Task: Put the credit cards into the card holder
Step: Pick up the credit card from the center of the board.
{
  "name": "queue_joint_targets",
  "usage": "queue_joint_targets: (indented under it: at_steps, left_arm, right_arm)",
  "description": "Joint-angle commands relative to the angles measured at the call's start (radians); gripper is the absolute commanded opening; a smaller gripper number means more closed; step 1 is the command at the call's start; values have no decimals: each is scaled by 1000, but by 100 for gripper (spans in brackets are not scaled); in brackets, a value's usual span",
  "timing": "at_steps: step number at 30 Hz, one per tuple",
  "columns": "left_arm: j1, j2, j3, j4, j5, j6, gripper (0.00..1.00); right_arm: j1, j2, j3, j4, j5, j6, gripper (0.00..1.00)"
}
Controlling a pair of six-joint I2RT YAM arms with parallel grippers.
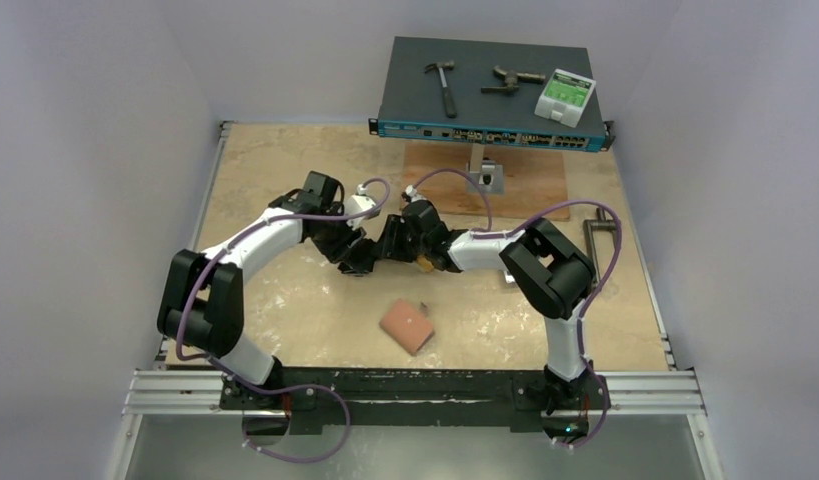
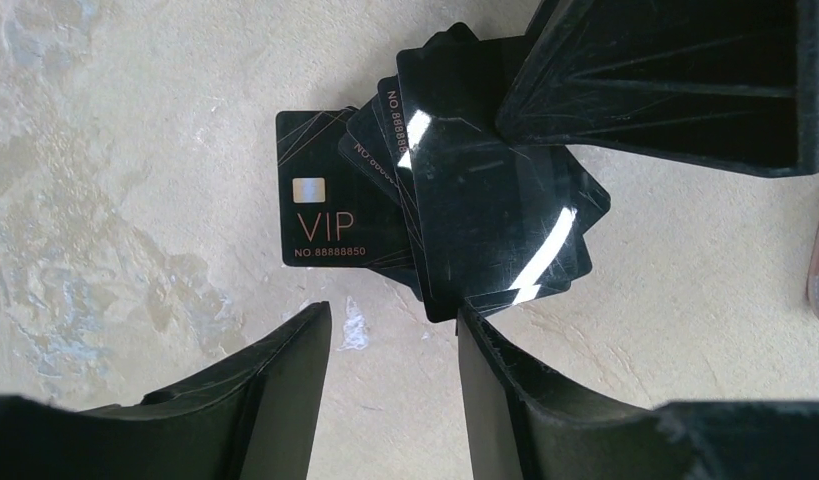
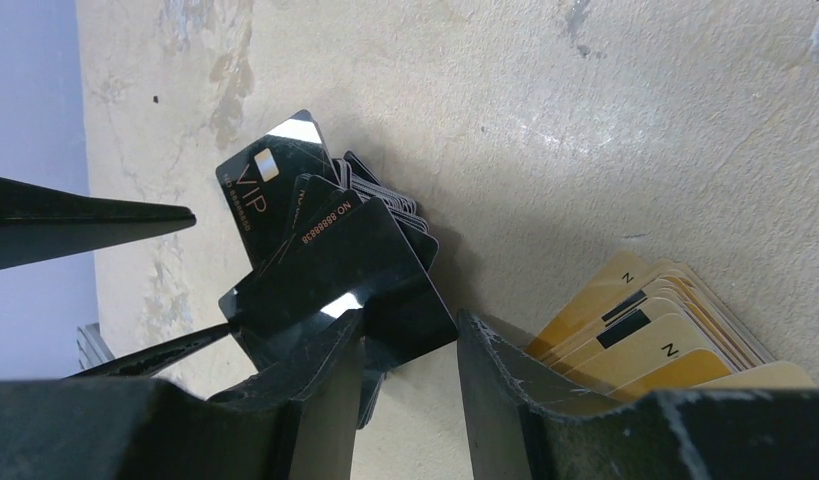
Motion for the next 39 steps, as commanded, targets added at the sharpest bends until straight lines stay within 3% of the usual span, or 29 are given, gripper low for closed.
queue_joint_targets:
  at_steps: [1, 6, 12, 18, 33, 39]
  left_arm:
    - [6, 15, -1, 31, 7, 23, 48]
    - [5, 26, -4, 36, -1, 33, 46]
    - [6, 22, -18, 41, -12, 45, 41]
    - [6, 23, -19, 41, -15, 48, 38]
    - [6, 23, -15, 36, -30, 50, 36]
    - [16, 8, 54, -51, 55, 4, 40]
  right_arm:
    - [2, -25, 15, -2, 22, -23, 37]
    - [2, -26, 20, 6, 16, -24, 30]
    - [2, -42, 11, 10, 28, -26, 12]
    - [3, -66, -18, 14, 33, -25, 0]
    - [3, -128, -78, 3, 74, -38, 0]
    - [2, -171, -142, 100, 29, -32, 0]
